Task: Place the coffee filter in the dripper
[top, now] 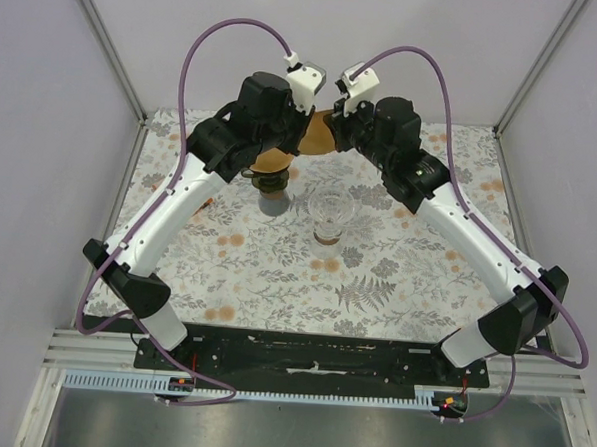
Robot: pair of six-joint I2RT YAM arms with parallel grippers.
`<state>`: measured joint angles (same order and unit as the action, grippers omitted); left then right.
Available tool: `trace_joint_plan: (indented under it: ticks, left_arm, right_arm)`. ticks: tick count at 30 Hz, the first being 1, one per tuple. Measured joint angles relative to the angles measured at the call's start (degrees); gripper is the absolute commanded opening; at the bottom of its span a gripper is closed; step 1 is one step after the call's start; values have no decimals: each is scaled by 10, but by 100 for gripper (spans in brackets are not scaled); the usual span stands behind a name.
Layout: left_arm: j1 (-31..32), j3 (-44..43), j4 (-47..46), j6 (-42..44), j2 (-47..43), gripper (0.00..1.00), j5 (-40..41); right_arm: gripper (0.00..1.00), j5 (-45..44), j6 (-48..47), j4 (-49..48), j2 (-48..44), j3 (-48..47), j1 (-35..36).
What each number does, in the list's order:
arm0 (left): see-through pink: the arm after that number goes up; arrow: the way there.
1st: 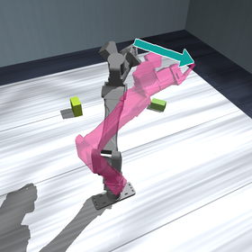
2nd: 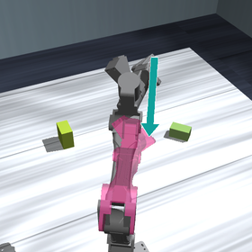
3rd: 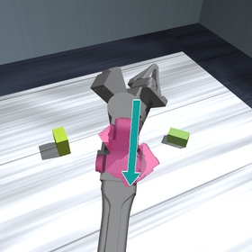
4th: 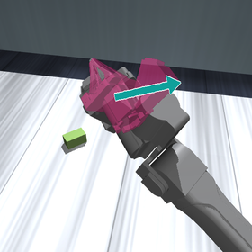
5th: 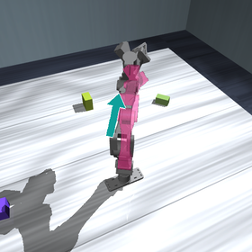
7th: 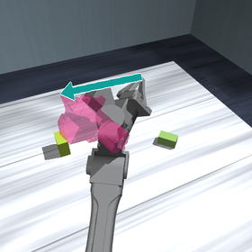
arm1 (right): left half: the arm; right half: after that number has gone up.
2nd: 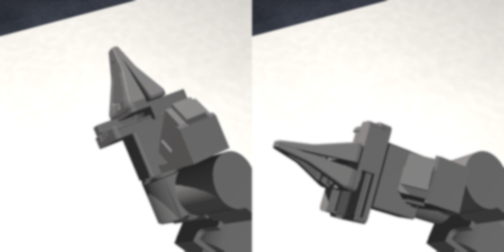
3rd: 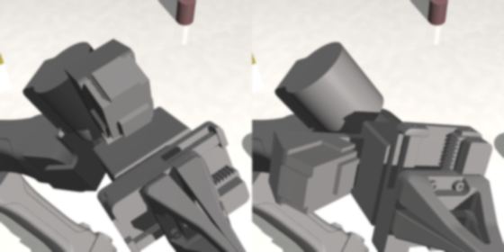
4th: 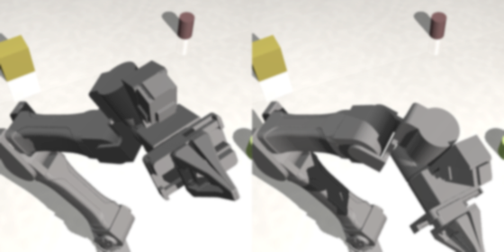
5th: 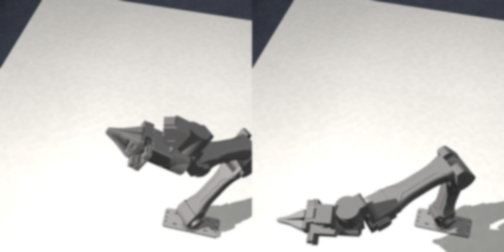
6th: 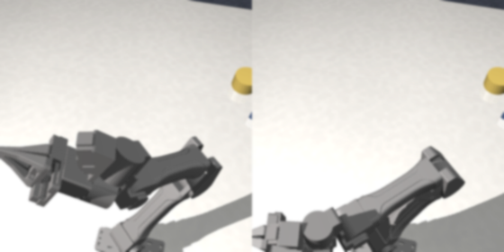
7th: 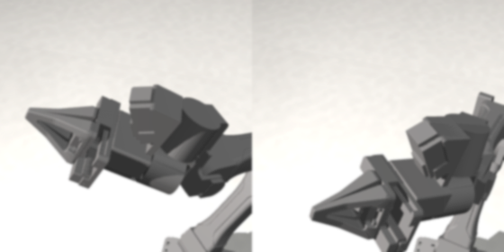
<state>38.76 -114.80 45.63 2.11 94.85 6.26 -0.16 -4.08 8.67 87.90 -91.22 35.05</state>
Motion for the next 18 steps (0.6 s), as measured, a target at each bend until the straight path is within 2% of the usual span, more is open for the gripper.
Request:
trace_joint_plan:
  ticks: [3,6,10,11,17,18]
  left_arm:
    - [0,0,-2,9,0,16,14]
    - [0,0,-3,16,0,37,11]
    - [0,0,5,20,0,41,-12]
    - [0,0,7,19,0,41,-20]
    - [0,0,10,19,0,2,-40]
    - [0,0,10,18,0,2,-43]
  right_arm:
    - [0,-16,-5,9,-4,0,4]
    - [0,-27,-5,38,-7,-3,3]
    - [0,-23,3,98,-7,-20,-5]
    - [0,-16,9,115,-7,-26,-7]
    - [0,25,37,184,-11,-48,-16]
    - [0,34,43,198,-12,-48,-18]
